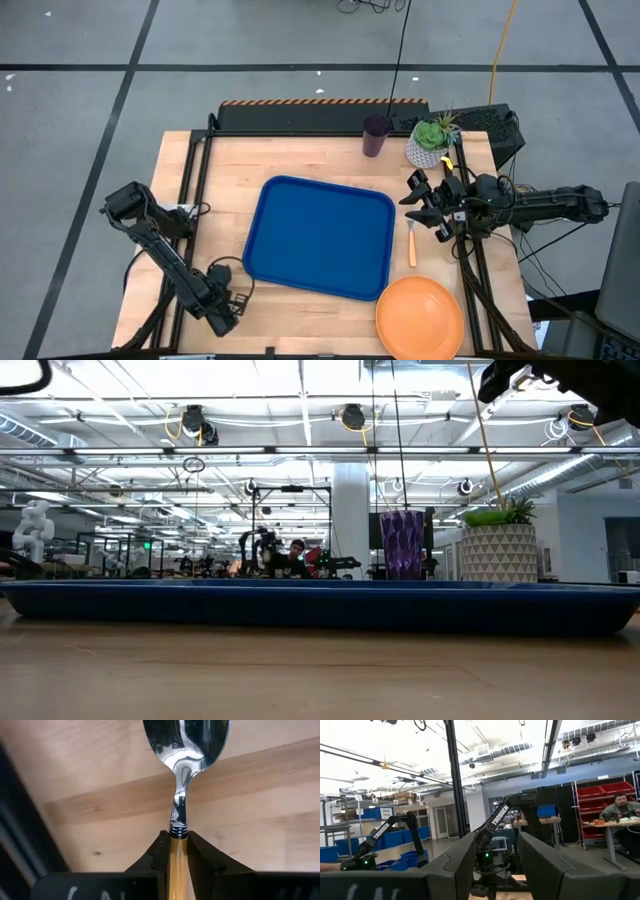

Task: Pick and place plate/cup/fork/spoon on tray
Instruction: Put the yellow spoon on the left of the blue serving tray

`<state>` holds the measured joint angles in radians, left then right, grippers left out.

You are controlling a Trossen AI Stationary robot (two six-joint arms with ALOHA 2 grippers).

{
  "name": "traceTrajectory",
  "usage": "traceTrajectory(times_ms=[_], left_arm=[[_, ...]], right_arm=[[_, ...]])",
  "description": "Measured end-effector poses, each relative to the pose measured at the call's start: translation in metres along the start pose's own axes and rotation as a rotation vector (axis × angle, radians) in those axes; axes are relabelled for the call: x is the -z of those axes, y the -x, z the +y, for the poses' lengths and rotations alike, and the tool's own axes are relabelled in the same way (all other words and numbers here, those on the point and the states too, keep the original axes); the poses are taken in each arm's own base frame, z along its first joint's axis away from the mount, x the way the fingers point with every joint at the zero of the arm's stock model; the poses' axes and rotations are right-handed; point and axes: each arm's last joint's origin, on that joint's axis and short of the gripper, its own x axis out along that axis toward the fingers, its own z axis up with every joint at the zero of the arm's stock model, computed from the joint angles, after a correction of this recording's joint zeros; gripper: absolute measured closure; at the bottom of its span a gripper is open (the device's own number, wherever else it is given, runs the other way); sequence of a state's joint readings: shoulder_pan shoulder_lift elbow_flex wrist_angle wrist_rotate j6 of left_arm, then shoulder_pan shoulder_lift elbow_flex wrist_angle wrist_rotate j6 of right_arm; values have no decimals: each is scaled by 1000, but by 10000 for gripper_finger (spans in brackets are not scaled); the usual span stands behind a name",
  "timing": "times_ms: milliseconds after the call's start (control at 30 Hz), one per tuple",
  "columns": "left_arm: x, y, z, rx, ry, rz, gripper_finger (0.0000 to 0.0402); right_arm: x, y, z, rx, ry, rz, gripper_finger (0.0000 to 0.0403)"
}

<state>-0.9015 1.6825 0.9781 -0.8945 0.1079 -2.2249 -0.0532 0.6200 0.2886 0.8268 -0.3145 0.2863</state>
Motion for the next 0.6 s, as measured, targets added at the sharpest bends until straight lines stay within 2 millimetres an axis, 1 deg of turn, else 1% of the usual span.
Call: traceTrajectory(times_ms=[133, 233, 433, 600], left_arm=[[-6, 3, -5, 5, -21, 14, 361], [-18, 11, -9, 16, -29, 13, 361], [-52, 32, -16, 77, -54, -31, 361], [-88, 52, -19, 144, -87, -120, 361]], right_arm=[[0, 0, 0, 0, 0, -1, 259], [-1, 0, 0, -1, 3, -8, 259], [-2, 0, 0, -3, 6, -19, 259], [-2, 0, 0, -3, 6, -19, 259]])
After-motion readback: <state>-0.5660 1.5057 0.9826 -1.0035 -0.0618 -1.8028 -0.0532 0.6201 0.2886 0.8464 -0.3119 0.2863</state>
